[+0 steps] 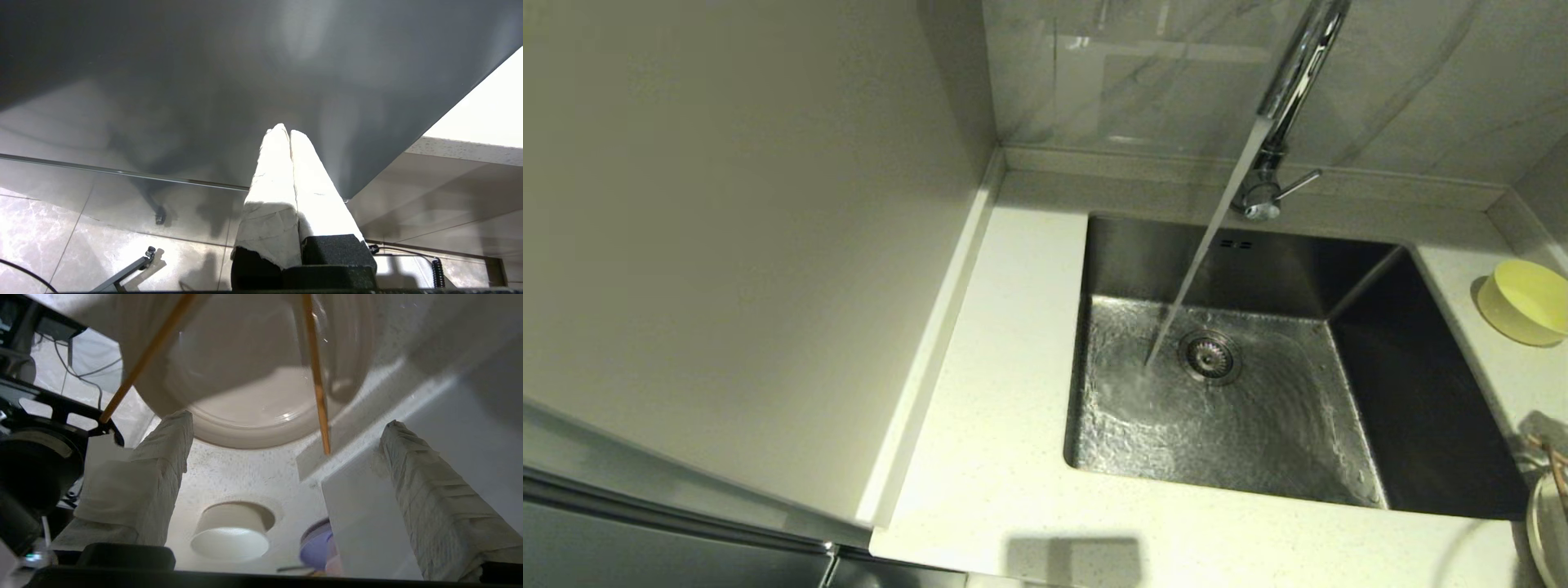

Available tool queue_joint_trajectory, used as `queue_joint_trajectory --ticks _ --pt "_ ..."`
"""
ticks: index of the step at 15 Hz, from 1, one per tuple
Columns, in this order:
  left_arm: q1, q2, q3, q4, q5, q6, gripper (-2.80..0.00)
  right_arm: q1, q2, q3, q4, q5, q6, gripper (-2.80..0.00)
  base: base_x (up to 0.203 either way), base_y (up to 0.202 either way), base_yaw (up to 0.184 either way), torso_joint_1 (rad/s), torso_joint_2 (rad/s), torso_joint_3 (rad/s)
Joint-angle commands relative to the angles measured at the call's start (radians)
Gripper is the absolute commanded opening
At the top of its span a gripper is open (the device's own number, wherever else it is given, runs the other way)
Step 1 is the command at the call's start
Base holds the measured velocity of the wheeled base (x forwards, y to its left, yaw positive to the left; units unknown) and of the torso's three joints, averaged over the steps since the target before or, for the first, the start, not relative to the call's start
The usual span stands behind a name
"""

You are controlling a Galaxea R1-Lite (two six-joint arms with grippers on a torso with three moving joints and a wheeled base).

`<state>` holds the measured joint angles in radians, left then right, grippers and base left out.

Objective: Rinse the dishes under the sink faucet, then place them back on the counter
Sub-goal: Rinse the chopsticks

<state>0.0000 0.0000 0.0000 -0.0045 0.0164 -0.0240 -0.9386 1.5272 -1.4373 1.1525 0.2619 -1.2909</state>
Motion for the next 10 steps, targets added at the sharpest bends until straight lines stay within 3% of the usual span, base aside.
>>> queue_joint_trajectory --ticks 1,6,10 --pt "0.000 -0.002 0.000 0.000 0.000 -0.001 -2.80 -0.032 -0.012 0.051 -0.002 0.030 -0.066 0.00 0.000 0.000 0.000 0.000 0.00 0.000" --pt "0.000 -0.002 0.000 0.000 0.000 -0.001 -2.80 -0.031 -0.110 0.230 -0.109 0.105 -0.160 0.00 0.000 0.000 0.000 0.000 0.00 0.000" --pt "0.000 -0.002 0.000 0.000 0.000 -0.001 -2.80 -0.016 -0.174 0.520 -0.471 0.132 -0.194 0.00 0.000 0.000 0.000 0.000 0.00 0.000"
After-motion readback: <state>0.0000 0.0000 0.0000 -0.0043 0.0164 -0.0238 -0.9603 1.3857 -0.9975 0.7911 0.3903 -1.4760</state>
